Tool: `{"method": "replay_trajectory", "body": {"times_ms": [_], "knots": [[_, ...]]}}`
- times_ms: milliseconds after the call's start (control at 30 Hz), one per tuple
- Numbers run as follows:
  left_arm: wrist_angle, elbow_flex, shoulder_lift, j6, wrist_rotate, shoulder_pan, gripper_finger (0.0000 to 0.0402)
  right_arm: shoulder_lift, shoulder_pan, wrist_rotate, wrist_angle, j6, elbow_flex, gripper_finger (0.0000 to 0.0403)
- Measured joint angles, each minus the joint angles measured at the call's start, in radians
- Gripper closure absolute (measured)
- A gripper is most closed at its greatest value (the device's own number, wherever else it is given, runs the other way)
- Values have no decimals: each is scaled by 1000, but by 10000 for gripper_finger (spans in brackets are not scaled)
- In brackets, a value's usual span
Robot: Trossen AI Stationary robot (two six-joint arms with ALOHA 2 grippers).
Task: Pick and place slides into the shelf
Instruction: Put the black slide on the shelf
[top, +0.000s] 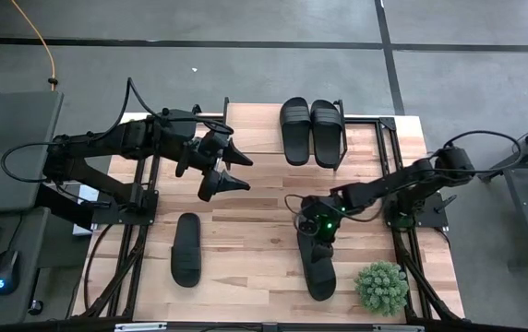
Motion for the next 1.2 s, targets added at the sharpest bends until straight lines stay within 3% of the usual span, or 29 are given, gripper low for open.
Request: {"method": "replay_trajectory", "body": {"times_ms": [933,1200], "knots": [[-1,0,0,0,0,0,55,29,22,-21,-29,-61,0,256],[-1,0,0,-2,11,0,55,101,22,-39,2,-58,0,256]]}}
